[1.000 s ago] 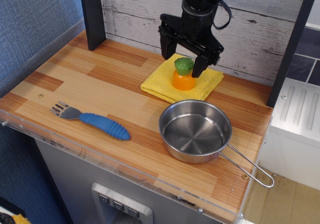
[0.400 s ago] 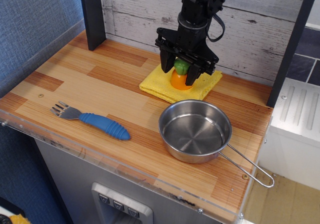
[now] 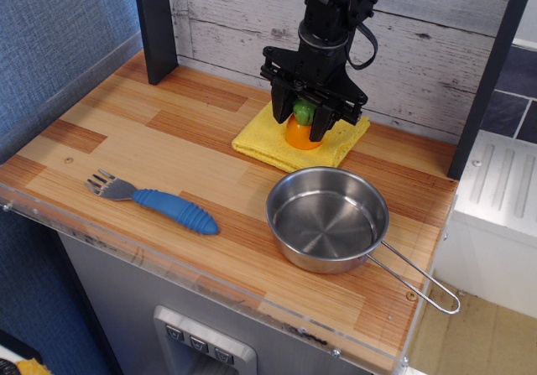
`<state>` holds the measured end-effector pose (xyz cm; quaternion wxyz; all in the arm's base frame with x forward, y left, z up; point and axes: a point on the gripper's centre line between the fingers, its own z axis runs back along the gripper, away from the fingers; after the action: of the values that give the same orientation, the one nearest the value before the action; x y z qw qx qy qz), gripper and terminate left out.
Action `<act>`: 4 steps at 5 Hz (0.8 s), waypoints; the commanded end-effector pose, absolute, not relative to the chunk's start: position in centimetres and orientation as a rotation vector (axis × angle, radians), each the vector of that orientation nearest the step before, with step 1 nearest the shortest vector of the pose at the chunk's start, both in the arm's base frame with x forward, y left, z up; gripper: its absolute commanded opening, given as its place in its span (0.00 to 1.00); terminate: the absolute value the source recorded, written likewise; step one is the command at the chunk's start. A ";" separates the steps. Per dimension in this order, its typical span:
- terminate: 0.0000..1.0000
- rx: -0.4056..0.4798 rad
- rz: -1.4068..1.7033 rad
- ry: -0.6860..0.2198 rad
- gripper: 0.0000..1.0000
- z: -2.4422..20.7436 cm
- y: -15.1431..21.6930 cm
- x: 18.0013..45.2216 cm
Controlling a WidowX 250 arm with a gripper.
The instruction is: Place the container on the far edge of the table
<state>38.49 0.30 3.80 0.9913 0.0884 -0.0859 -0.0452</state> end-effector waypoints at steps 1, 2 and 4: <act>0.00 0.185 -0.099 -0.268 0.00 7.7 0.2 39.0; 0.00 0.184 -0.100 -0.312 0.00 9.4 -0.1 39.1; 0.00 0.160 -0.180 -0.358 0.00 11.8 -2.0 38.7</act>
<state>38.60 -2.38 8.65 0.9833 0.0764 -0.1374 -0.0915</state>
